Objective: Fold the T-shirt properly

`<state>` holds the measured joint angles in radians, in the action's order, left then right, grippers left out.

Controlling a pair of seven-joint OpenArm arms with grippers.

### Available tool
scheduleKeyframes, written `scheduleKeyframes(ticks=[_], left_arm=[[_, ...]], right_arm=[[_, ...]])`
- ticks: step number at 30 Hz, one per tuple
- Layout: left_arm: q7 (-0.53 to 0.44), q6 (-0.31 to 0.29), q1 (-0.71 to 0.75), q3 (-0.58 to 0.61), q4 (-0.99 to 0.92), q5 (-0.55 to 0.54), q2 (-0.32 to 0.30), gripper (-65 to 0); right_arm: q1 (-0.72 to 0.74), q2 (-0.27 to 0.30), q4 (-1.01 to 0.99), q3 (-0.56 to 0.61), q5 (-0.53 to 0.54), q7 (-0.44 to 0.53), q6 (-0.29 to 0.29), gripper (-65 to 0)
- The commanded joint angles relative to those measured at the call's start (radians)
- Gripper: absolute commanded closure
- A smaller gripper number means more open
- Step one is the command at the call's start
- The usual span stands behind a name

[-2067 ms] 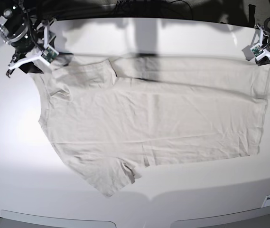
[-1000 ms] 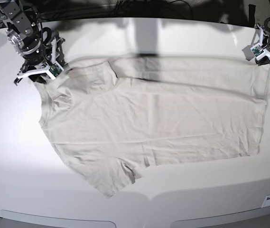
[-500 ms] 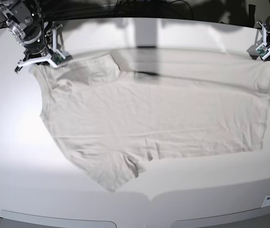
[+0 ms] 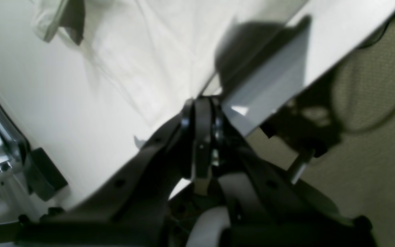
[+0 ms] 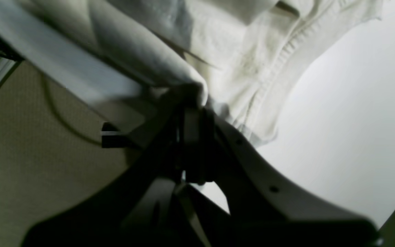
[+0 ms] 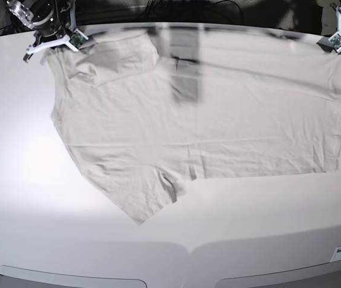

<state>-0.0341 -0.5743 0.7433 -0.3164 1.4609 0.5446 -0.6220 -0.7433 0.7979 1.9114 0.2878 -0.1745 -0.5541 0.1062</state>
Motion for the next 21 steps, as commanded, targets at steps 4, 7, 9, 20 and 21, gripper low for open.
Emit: scheduleKeyframes(ticks=[4,7,9,20,21], left_arm=[[0.047,-0.047,0.022,-0.026,-0.007,-0.021,-0.008,0.0],[0.043,-0.047,0.032,-0.042,-0.004,-0.03,-0.008,0.0],[0.043,-0.047,0.039,-0.053,0.009,-0.045,-0.008,0.0],[0.134,-0.05,0.041,-0.213,0.141,-0.225,-0.008,-26.0],[0.147,-0.069,0.041,-0.238,0.157,-0.237,-0.008,-26.0]], right_arm=[[-0.005,0.016,0.016,-0.007,-0.005,0.0,-0.042,0.0],[-0.005,0.016,0.016,-0.007,-0.005,0.0,-0.048,0.0],[-0.005,0.016,0.016,-0.007,-0.005,0.0,-0.048,0.0],[-0.005,0.016,0.151,-0.007,0.074,-0.01,-0.047,-27.6],[-0.005,0.016,0.161,-0.007,0.074,-0.01,-0.047,-27.6]])
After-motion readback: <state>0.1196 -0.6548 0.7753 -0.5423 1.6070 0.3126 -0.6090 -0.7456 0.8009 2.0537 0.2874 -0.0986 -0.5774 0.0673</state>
